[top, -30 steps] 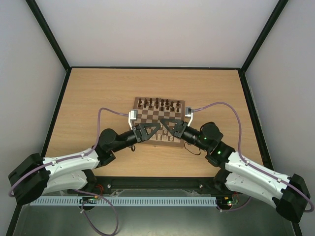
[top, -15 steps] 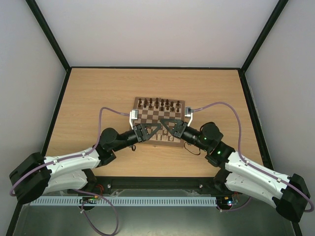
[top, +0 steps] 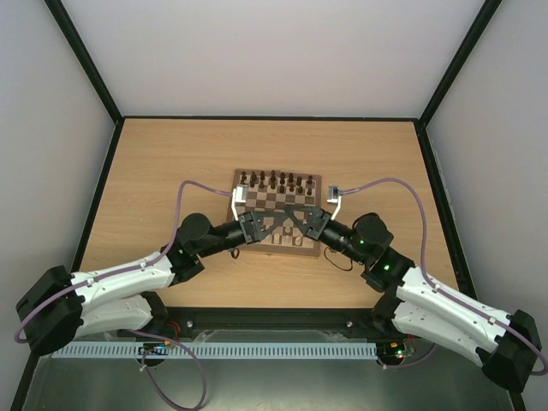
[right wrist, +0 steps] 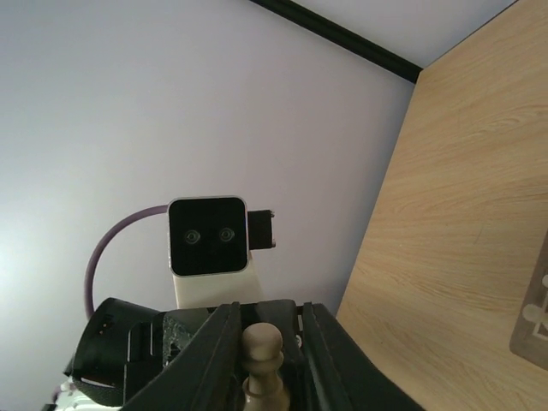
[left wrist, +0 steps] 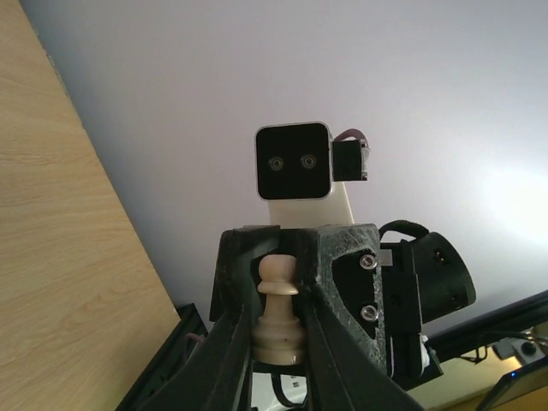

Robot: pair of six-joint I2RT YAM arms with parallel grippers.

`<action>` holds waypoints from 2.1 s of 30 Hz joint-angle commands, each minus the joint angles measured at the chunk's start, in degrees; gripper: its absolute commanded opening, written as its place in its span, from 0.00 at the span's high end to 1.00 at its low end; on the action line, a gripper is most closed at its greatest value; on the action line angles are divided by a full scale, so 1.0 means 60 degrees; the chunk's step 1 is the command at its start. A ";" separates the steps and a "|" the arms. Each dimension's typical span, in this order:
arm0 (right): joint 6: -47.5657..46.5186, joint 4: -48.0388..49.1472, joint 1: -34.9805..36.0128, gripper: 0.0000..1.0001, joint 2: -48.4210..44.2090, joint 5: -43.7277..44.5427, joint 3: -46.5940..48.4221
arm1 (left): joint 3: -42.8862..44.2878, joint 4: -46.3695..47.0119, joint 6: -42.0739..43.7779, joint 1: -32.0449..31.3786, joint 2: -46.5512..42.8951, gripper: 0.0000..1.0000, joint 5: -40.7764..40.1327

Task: Set up the chess pieces on the board
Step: Place the chess piece on the chessboard.

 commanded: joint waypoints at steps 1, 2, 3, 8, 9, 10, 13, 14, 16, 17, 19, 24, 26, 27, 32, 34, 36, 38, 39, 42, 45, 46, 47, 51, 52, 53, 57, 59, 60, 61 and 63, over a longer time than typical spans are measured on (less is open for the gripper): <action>-0.0510 -0.0916 -0.0019 0.75 -0.0492 0.0359 0.0275 | 0.0762 -0.1008 0.0780 0.0043 -0.0112 0.90 0.0617; -0.0578 -0.1036 -0.0013 0.73 -0.0549 0.0391 0.0297 | 0.0762 -0.1080 0.0800 0.0039 -0.0095 0.90 0.0691; -0.0641 -0.1245 -0.0014 0.68 -0.0604 0.0413 0.0342 | 0.0746 -0.1156 0.0825 0.0033 -0.0093 0.90 0.0735; -0.1176 -0.2610 -0.0025 0.50 -0.0545 0.0479 0.1027 | 0.0734 -0.1782 0.1111 0.0050 -0.0228 0.90 0.1142; -0.1272 -0.2870 -0.0013 0.48 -0.0565 0.0488 0.1137 | 0.0757 -0.2030 0.1252 0.0055 -0.0336 0.90 0.1236; -0.1385 -0.3044 -0.0020 0.46 -0.0611 0.0482 0.1200 | 0.0776 -0.2337 0.1390 0.0057 -0.0457 0.90 0.1319; -0.1694 -0.3591 -0.0024 0.36 -0.0818 0.0435 0.1476 | 0.0777 -0.3408 0.1879 0.0090 -0.0943 0.89 0.1439; -0.1823 -0.3798 -0.0031 0.33 -0.0870 0.0424 0.1594 | 0.0790 -0.3773 0.2064 0.0104 -0.1120 0.89 0.1498; -0.2124 -0.4397 -0.0028 0.29 -0.0890 0.0393 0.1950 | 0.0753 -0.4443 0.2424 0.0167 -0.1471 0.89 0.1643; -0.2323 -0.4756 -0.0032 0.28 -0.0822 0.0332 0.2191 | 0.0743 -0.4825 0.2603 0.0185 -0.1666 0.89 0.1709; -0.2748 -0.5723 -0.0024 0.27 -0.0533 0.0125 0.2735 | 0.0678 -0.5606 0.2970 0.0193 -0.2136 0.89 0.1722; -0.3835 -0.6850 -0.0033 0.26 0.1172 -0.1560 0.3833 | 0.0295 -0.7110 0.3529 0.0246 -0.3388 0.88 0.1797; -0.3985 -0.6560 -0.0203 0.26 0.1705 -0.2943 0.3897 | -0.0022 -0.7187 0.3581 0.0258 -0.3843 0.88 0.1967; -0.3874 -0.6054 -0.0451 0.26 0.1919 -0.3997 0.3700 | -0.0198 -0.7145 0.3564 0.0253 -0.4048 0.88 0.2095; -0.4263 -0.5980 -0.1106 0.29 0.2720 -0.6131 0.3483 | -0.0655 -0.7436 0.3638 0.0248 -0.5219 0.87 0.2700; -0.4476 -0.6040 -0.1114 0.32 0.2775 -0.6698 0.3429 | -0.0686 -0.7819 0.3784 0.0246 -0.5519 0.86 0.2836; -0.4554 -0.6008 -0.1109 0.34 0.2732 -0.7152 0.3277 | -0.0776 -0.7939 0.3786 0.0246 -0.5709 0.86 0.3029; -0.4551 -0.5828 -0.1101 0.39 0.2712 -0.7733 0.2998 | -0.0954 -0.7826 0.3711 0.0239 -0.5835 0.86 0.3216; -0.4518 -0.5697 -0.1098 0.42 0.2686 -0.7980 0.2837 | -0.1053 -0.7703 0.3650 0.0247 -0.5872 0.86 0.3299; -0.4622 -0.5704 -0.1080 0.49 0.2586 -0.8312 0.2433 | -0.1335 -0.7358 0.3543 0.0240 -0.5833 0.85 0.3585; -0.4735 -0.5980 -0.1026 0.50 0.2405 -0.8211 0.2258 | -0.1487 -0.7222 0.3577 0.0248 -0.5733 0.85 0.3809; -0.4744 -0.6000 -0.0962 0.50 0.2375 -0.8127 0.2204 | -0.1493 -0.7269 0.3626 0.0235 -0.5701 0.84 0.3831; -0.4919 -0.6055 -0.0872 0.50 0.2378 -0.8058 0.2188 | -0.1508 -0.7300 0.3665 0.0246 -0.5677 0.84 0.3863; -0.4914 -0.5924 -0.0490 0.50 0.2383 -0.7864 0.1916 | -0.1579 -0.7256 0.3647 0.0233 -0.5674 0.84 0.3984; -0.4889 -0.5872 -0.0362 0.51 0.2372 -0.7813 0.1852 | -0.1581 -0.7262 0.3653 0.0226 -0.5698 0.84 0.3990; -0.4842 -0.5770 -0.0268 0.51 0.2370 -0.7788 0.1776 | -0.1582 -0.7278 0.3681 0.0223 -0.5716 0.84 0.3991; -0.4840 -0.5629 0.0037 0.57 0.2511 -0.7832 0.1805 | -0.1567 -0.7362 0.3720 0.0220 -0.5718 0.84 0.3954; -0.4834 -0.5595 0.0121 0.60 0.2544 -0.7849 0.1921 | -0.1592 -0.7422 0.3720 0.0198 -0.5779 0.84 0.3918; -0.4833 -0.5530 0.0150 0.62 0.2542 -0.7882 0.1989 | -0.1603 -0.7470 0.3720 0.0185 -0.5821 0.83 0.3886; -0.4833 -0.5423 0.0181 0.63 0.2533 -0.7910 0.2013 | -0.1610 -0.7527 0.3720 0.0176 -0.5877 0.83 0.3848; -0.4712 -0.5258 0.0217 0.65 0.2563 -0.7970 0.2078 | -0.1634 -0.7659 0.3735 0.0167 -0.5970 0.83 0.3807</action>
